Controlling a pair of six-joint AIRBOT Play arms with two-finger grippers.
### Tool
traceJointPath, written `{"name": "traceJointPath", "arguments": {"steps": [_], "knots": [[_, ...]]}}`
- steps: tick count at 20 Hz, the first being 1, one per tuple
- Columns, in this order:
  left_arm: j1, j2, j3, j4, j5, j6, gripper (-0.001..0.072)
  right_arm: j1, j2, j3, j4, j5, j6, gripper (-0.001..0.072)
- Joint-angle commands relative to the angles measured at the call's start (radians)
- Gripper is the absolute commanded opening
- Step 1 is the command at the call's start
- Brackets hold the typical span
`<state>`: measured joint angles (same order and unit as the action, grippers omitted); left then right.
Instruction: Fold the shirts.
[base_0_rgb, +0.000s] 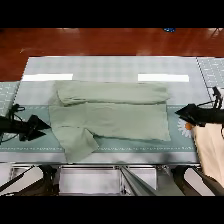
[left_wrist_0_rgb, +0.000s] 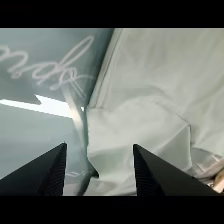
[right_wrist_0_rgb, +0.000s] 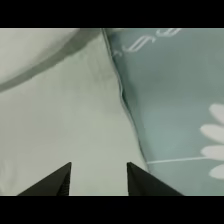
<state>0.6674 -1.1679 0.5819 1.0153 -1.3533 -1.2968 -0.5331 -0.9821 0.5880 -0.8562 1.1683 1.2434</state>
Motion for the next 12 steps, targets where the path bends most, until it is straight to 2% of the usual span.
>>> {"name": "traceJointPath", "arguments": {"steps": [1,6,8,9,10,11,12], "knots": [[0.017,0.018,-0.092,-0.041,0.062,0.000,0.0505,-0.003,0.055,-0.108,0.068,-0.036,-0.038,0.0409],[-0.123,0.010,-0.145,-0.050,0.195,-0.017,0.0505,-0.003,0.055,-0.108,0.135,-0.014,-0.014,0.0409],[-0.197,-0.009,-0.159,-0.103,0.229,-0.004,0.0504,-0.003,0.055,-0.107,0.179,-0.024,-0.014,0.0409],[-0.240,-0.024,-0.159,-0.130,0.238,0.029,0.0451,-0.003,0.055,-0.107,0.187,-0.030,-0.014,0.0409],[-0.274,-0.037,-0.158,-0.134,0.246,0.057,0.0154,-0.003,0.055,-0.107,0.170,-0.037,-0.014,0.0409],[-0.293,-0.048,-0.153,-0.134,0.257,0.058,0.0024,-0.008,0.055,-0.104,0.121,-0.037,-0.005,0.0409],[-0.302,-0.050,-0.145,-0.134,0.255,0.060,0.0020,-0.026,0.055,-0.102,0.049,-0.026,0.023,0.0409]]}}
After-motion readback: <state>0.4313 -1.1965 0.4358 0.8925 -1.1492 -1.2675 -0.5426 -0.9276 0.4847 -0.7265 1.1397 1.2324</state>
